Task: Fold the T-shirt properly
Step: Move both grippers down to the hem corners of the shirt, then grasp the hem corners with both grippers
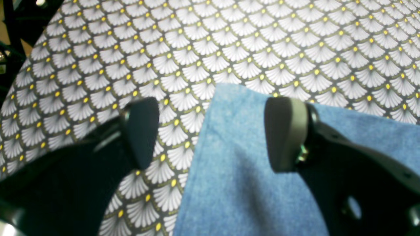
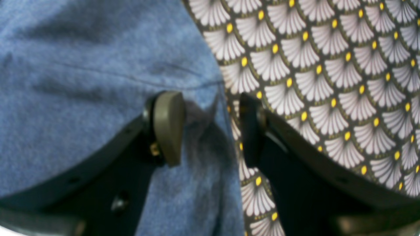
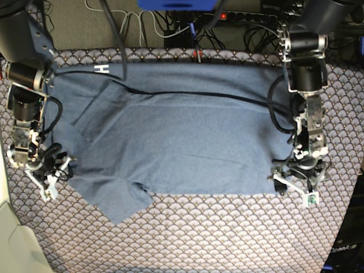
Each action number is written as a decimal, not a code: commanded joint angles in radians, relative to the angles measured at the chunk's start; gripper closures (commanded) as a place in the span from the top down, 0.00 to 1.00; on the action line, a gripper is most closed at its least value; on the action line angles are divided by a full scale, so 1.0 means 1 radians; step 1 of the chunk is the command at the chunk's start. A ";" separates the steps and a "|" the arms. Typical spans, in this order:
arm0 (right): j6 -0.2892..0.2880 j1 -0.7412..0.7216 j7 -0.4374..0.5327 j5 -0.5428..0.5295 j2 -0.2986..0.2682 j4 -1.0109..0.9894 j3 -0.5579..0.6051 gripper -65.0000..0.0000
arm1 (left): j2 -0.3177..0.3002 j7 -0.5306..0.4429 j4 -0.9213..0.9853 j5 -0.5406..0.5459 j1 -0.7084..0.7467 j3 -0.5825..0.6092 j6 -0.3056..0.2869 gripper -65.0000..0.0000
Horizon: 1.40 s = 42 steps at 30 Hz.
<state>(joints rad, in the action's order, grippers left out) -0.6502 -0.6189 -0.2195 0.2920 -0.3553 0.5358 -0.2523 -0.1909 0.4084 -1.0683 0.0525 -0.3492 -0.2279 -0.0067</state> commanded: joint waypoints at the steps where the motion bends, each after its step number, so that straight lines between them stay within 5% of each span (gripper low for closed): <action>1: 0.008 -0.031 0.038 -0.014 -0.018 0.014 -0.003 0.44 | -0.011 -0.024 -0.019 0.002 -0.014 -0.003 0.001 0.75; 12: 0.008 -0.006 0.048 -0.014 -0.012 0.013 -0.003 0.44 | -0.017 -0.030 -0.014 0.002 0.003 -0.003 0.001 0.75; 17: 0.007 0.018 0.048 -0.015 -0.009 0.013 0.000 0.43 | -0.020 -0.136 -0.010 0.000 0.005 -0.003 0.001 0.75; 26: 0.007 0.021 0.048 -0.015 0.003 0.013 0.001 0.00 | -0.020 -0.162 0.193 0.000 -0.098 -0.003 0.001 0.75; 42: 0.007 0.021 0.048 -0.015 0.003 0.013 0.001 0.00 | -0.020 -0.455 0.546 0.000 -0.216 0.063 0.001 0.75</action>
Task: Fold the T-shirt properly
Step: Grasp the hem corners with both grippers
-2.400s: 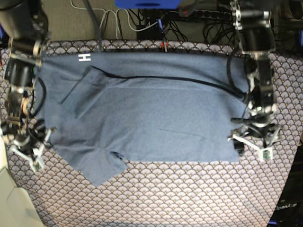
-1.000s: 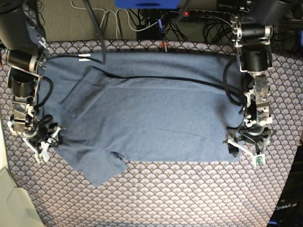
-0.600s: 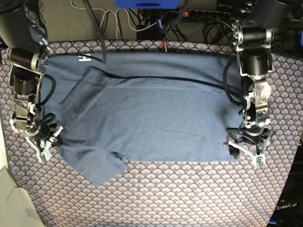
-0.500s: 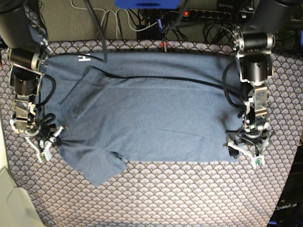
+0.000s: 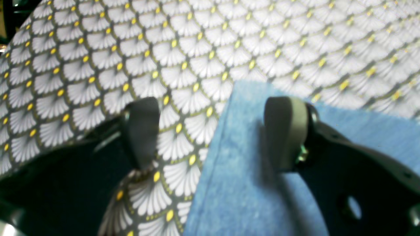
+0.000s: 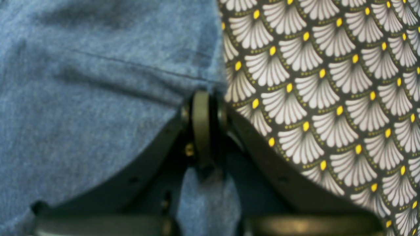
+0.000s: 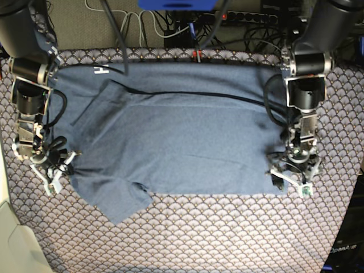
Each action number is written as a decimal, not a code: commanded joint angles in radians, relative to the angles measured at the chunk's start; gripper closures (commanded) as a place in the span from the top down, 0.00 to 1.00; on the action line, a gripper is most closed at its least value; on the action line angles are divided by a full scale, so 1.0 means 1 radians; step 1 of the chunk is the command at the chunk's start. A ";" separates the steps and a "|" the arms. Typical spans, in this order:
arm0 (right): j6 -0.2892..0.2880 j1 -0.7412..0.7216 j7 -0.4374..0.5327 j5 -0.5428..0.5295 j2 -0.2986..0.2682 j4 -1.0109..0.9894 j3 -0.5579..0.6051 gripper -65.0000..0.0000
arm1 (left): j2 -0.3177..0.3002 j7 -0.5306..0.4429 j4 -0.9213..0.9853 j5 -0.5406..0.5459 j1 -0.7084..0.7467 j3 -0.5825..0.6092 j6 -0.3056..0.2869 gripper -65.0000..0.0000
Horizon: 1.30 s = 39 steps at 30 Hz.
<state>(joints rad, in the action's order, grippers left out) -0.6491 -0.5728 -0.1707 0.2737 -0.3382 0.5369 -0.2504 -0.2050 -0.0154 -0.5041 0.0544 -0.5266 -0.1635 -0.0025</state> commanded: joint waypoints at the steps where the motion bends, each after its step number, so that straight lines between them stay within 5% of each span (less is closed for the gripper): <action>1: 0.005 -0.025 0.000 0.003 -0.012 0.012 0.000 0.00 | -0.006 -0.044 0.006 -0.001 -0.050 0.023 -0.003 0.75; 26: 0.005 -0.026 0.000 0.003 0.000 0.013 0.000 0.00 | 0.006 -0.199 0.255 0.012 -0.083 0.063 0.003 0.74; 29: 0.005 -0.026 0.000 0.003 0.000 0.016 0.000 0.00 | 0.016 -0.199 0.255 0.012 -0.083 0.063 -0.001 0.60; 35: 0.005 -0.026 0.000 0.003 0.000 0.015 0.000 0.00 | 0.017 -0.199 0.250 0.012 -0.073 0.063 0.003 0.03; 39: 0.005 -0.026 0.000 0.003 0.000 0.016 0.000 0.00 | 0.017 -0.199 0.249 0.012 -0.069 0.063 0.003 0.02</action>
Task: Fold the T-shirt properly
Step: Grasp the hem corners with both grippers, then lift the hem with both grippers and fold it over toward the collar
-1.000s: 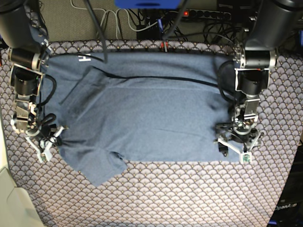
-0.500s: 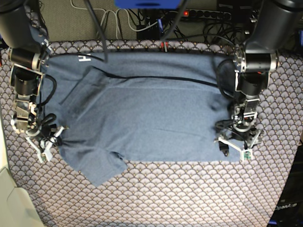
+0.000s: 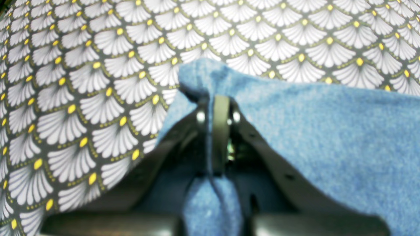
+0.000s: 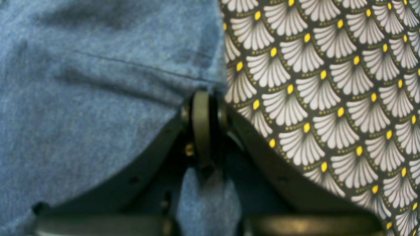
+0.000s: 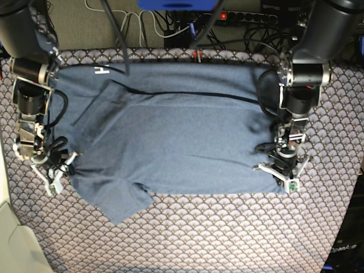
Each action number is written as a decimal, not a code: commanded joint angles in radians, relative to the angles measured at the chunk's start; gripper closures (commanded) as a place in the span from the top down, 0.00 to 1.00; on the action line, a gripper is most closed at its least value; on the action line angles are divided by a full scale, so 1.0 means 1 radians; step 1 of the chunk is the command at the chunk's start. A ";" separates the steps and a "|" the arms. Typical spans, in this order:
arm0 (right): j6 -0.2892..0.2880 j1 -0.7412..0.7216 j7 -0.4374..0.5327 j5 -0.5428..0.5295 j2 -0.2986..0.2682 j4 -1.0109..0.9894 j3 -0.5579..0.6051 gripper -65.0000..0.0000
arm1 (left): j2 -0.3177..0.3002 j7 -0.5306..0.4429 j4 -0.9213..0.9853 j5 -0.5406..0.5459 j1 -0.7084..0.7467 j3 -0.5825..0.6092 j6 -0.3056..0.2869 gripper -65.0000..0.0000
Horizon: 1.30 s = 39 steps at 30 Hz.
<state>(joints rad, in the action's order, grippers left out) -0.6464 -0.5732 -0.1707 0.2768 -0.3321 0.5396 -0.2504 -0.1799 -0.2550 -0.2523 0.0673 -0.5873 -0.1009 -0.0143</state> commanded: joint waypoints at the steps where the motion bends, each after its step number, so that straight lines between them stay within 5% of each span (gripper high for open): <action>1: 0.003 -0.026 0.000 0.000 -0.006 0.015 0.000 0.00 | -0.008 0.041 -0.005 -0.001 -0.009 0.000 0.015 0.01; 9: -0.003 -0.029 -0.005 0.000 -0.006 0.067 0.000 0.00 | -0.007 0.064 -0.117 -0.001 0.020 0.000 0.018 0.00; 21: -0.003 0.100 -0.066 -0.001 0.003 0.320 -0.005 0.00 | -0.017 0.337 -0.640 0.102 0.224 0.000 0.018 0.00; 39: -0.052 0.396 -0.209 -0.141 -0.005 0.767 -0.076 0.00 | -0.016 0.363 -0.887 0.102 0.430 -0.153 0.018 0.00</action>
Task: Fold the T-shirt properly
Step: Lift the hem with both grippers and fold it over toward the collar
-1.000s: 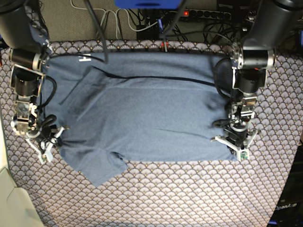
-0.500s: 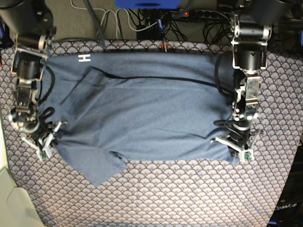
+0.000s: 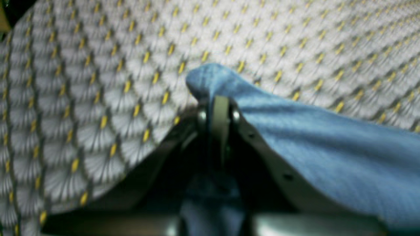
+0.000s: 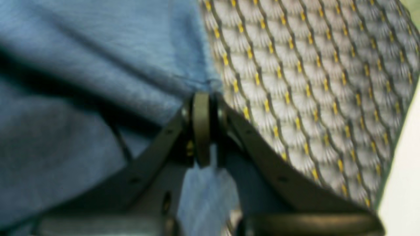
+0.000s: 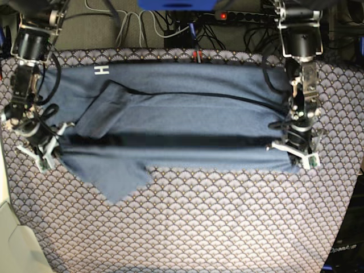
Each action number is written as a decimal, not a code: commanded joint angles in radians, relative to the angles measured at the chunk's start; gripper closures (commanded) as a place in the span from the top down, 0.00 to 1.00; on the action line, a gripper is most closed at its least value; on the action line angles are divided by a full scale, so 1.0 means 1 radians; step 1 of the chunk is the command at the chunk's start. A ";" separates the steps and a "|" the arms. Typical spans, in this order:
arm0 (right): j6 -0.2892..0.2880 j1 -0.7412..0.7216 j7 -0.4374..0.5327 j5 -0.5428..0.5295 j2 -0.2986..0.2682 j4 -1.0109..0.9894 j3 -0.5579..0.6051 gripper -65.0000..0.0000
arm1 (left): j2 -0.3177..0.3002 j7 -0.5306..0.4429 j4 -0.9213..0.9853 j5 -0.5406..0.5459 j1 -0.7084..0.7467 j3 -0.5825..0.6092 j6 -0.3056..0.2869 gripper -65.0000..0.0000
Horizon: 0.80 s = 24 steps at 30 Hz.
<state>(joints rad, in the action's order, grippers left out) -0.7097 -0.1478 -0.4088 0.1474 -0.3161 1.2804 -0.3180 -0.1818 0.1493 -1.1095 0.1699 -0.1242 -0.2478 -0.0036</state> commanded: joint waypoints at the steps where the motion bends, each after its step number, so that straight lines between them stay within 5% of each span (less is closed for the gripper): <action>1: 0.012 -0.022 0.021 -0.012 -0.019 0.040 -0.011 0.00 | -0.012 -0.032 -0.042 0.000 -0.025 -0.008 0.007 0.00; 12: 0.012 0.169 0.015 -0.064 -0.016 0.244 -0.014 0.00 | -0.005 0.164 -0.329 0.001 0.107 -0.009 0.007 0.00; 24: 0.012 0.271 0.015 -0.064 0.024 0.308 -0.188 0.00 | 0.037 0.303 -0.516 0.001 0.274 -0.143 0.000 0.00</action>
<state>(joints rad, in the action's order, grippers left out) -0.7113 0.1211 -0.3962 0.0723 -0.2752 1.5730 -0.4938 -0.1322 0.4751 -1.6066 0.1814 0.1558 -0.3828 -0.0196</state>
